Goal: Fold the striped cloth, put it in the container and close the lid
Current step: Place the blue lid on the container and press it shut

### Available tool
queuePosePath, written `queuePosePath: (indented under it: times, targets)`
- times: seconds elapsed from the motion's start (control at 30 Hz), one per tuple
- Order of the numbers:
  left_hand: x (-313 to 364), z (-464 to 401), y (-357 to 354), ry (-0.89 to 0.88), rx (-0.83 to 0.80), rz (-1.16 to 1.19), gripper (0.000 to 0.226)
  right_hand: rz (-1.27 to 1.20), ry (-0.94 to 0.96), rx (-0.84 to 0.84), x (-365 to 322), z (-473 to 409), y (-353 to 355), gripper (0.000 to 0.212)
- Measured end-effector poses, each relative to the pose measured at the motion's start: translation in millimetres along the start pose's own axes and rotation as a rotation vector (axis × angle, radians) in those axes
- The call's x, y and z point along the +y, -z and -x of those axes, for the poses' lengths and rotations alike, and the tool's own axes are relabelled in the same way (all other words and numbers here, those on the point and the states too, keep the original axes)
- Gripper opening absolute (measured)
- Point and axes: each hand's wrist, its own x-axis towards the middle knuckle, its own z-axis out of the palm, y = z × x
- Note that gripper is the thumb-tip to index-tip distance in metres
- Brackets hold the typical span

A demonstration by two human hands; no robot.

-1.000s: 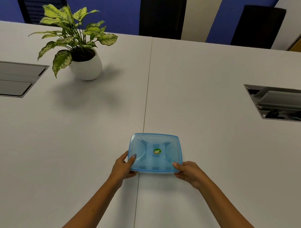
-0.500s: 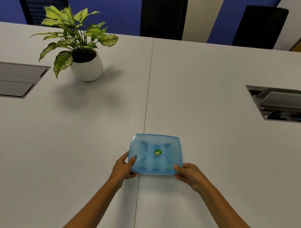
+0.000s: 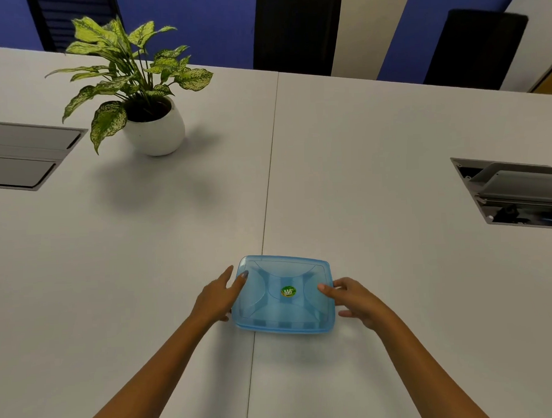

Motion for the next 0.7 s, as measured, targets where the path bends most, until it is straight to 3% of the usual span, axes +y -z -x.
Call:
queuePosePath:
  times: [0.2, 0.47, 0.7]
  targets:
    - [27.6, -35.3, 6.2, -0.164, 0.054, 0.002, 0.05, -0.06, 0.065, 0.08, -30.4, -33.0, -1.3, 0.03]
    - [23.7, -55.5, 0.8, -0.048, 0.007, 0.243, 0.021, -0.11, 0.019, 0.106, -29.2, -62.3, -0.1, 0.011]
    - [26.2, -60.3, -8.3, -0.034, 0.089, 0.269, 0.016, -0.137, 0.001, 0.143, -24.3, -71.2, -1.6, 0.01]
